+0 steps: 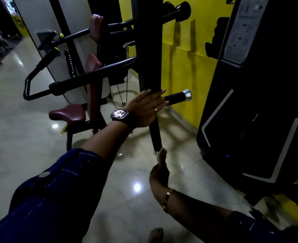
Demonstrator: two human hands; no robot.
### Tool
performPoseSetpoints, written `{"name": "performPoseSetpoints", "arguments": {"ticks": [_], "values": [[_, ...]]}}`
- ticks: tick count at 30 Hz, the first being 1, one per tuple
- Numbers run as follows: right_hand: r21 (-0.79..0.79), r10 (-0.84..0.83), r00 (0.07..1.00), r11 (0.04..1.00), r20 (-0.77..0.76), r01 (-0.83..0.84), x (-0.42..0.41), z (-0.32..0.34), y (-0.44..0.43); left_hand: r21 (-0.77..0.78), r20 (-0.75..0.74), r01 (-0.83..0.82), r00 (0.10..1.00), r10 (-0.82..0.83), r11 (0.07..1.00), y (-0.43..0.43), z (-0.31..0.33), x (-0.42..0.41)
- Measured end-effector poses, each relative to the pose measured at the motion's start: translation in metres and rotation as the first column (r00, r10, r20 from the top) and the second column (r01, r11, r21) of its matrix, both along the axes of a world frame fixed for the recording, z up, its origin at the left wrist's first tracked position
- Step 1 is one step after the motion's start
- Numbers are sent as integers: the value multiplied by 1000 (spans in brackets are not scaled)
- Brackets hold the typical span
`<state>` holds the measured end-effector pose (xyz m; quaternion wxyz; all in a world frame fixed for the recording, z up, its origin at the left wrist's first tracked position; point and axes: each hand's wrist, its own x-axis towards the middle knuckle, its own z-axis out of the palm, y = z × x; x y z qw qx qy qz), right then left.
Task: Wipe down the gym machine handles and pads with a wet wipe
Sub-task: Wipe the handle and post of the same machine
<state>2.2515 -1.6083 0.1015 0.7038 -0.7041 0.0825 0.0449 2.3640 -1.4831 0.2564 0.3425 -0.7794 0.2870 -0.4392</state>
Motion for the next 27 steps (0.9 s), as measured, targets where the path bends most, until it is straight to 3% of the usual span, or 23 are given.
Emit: {"name": "performPoseSetpoints", "arguments": {"ticks": [3, 5, 8, 10, 13, 19, 23, 27], "values": [[-86, 27, 996, 996, 83, -20, 7, -12, 7, 1, 5, -11, 1000, 11, 1000, 1, -1, 2], [-62, -8, 997, 998, 72, 12, 19, -8, 6, -2, 13, -14, 1000, 14, 1000, 0, -2, 3], [153, -103, 986, 981, -134, 123, 54, 0, -3, -29, 24, 5, 1000, -4, 1000, -1, -4, 4], [247, 49, 968, 969, -245, 13, 75, -2, -11, -38, 32, 22, 999, -20, 999, -1, -4, 6], [429, 178, 906, 903, -383, 4, 77, -1, -18, -42, 32, 30, 999, -29, 999, 0, -5, 8], [385, 17, 901, 908, -433, 167, 76, -18, -24, -59, 9, 28, 1000, -28, 998, 0, -8, 8], [553, 201, 885, 830, -419, 74, 89, 2, -29, -60, 4, 27, 1000, -27, 998, -1, -7, 7], [488, 193, 855, 869, -482, 79, 83, 7, -28, -67, 7, 44, 999, -44, 997, -1, -6, 7]]}}
